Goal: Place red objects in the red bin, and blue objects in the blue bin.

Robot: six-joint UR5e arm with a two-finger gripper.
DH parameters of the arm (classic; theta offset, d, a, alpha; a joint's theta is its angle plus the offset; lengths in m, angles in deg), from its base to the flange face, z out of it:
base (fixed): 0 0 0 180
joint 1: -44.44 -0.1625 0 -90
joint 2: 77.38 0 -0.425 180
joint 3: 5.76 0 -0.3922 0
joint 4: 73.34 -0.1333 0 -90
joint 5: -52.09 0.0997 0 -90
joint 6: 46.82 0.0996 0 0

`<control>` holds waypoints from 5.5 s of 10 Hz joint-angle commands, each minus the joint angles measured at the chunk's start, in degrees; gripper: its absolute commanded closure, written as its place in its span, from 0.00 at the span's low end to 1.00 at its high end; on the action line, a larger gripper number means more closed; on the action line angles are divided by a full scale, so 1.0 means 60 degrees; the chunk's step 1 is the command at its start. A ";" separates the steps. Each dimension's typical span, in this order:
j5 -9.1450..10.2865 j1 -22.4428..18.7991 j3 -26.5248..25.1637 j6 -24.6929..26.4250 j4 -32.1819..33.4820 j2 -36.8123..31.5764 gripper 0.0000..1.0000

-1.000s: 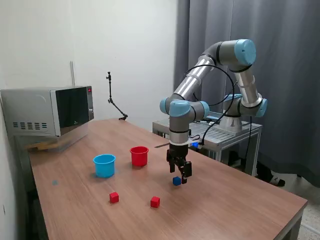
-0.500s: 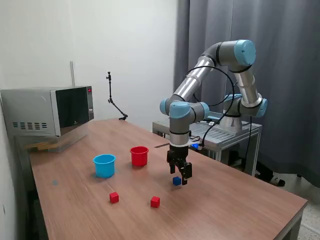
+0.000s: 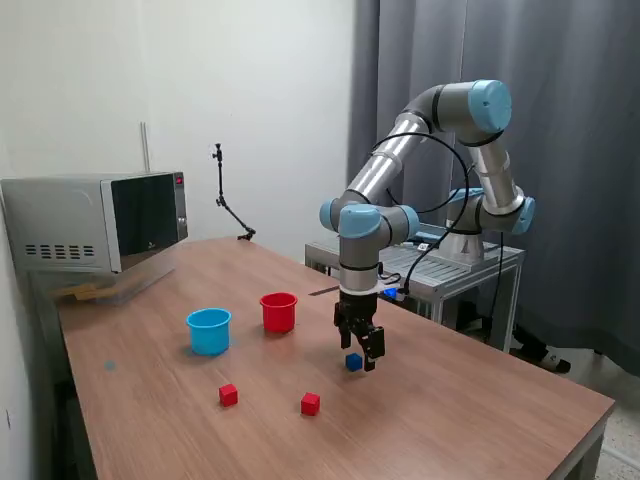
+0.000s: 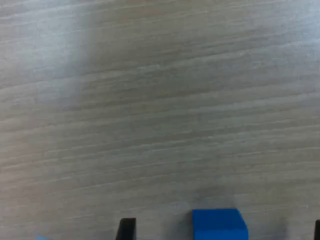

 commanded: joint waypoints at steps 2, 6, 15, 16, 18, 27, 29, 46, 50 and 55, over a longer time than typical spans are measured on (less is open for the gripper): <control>0.0005 -0.0016 0.0015 0.0000 -0.0010 0.0003 0.00; 0.0064 -0.0016 0.0058 0.0000 0.0004 0.0091 0.00; 0.0049 -0.0016 0.0102 -0.0015 0.0004 0.0106 0.00; 0.0049 -0.0016 0.0102 -0.0015 0.0004 0.0106 1.00; 0.0049 -0.0016 0.0102 -0.0015 0.0019 0.0106 1.00; -0.0664 0.0071 0.1910 -0.0015 -0.0170 -0.0025 1.00; -0.1049 0.0421 0.2926 0.0058 -0.1235 -0.0026 1.00; -0.0932 0.2723 0.5683 -0.0366 -0.1959 0.1877 1.00; -0.0874 0.2738 0.5815 -0.0615 -0.1959 0.2039 1.00; -0.0874 0.2841 0.5903 -0.0761 -0.1944 0.2098 1.00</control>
